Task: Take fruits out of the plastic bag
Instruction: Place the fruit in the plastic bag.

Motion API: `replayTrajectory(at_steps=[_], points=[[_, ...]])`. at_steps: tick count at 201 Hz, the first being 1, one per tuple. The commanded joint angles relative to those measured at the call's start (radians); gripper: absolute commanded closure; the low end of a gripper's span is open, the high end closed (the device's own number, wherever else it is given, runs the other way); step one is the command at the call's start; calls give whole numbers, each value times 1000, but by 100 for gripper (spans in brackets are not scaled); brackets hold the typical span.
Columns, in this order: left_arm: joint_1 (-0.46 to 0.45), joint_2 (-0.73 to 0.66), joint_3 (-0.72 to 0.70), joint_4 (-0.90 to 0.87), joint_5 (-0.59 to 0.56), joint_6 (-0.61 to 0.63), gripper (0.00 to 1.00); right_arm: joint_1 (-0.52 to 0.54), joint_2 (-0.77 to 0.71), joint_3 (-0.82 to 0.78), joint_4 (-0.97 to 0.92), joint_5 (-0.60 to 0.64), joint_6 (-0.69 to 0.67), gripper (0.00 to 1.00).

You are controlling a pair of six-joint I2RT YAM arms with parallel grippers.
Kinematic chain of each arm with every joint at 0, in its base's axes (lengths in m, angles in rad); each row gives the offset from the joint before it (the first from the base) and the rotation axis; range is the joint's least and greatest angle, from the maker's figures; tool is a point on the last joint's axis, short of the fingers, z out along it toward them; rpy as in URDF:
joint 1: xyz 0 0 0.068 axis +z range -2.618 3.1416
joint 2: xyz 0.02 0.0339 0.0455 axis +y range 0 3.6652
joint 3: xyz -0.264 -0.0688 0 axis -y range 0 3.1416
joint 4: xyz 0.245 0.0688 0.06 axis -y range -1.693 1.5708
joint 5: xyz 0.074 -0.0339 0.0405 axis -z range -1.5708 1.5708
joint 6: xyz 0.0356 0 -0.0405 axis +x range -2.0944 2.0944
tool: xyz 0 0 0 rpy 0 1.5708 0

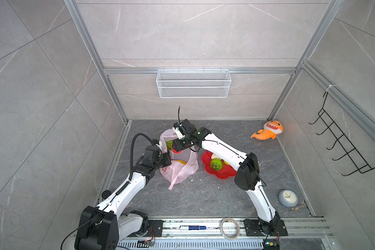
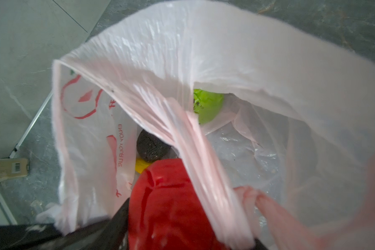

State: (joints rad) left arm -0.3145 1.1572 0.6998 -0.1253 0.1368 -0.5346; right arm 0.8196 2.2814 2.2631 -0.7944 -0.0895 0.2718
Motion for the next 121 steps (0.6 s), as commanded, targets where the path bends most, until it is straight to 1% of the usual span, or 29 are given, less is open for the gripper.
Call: replayTrajectory(at_steps=[1,50,90,121], points=[[-4,-28,23,35,2,-5,100,-2,-79,-21,-28,-38,-16,57],[-3,-46,20,34,-7,-10,100,-5,-163,-122,-2,-32,-13,57],[-3,-62,20,19,-16,-10,100,-10,-223,-198,4,11,-14,57],[-3,-66,20,15,-25,-10,100,-22,-290,-293,25,31,-10,57]])
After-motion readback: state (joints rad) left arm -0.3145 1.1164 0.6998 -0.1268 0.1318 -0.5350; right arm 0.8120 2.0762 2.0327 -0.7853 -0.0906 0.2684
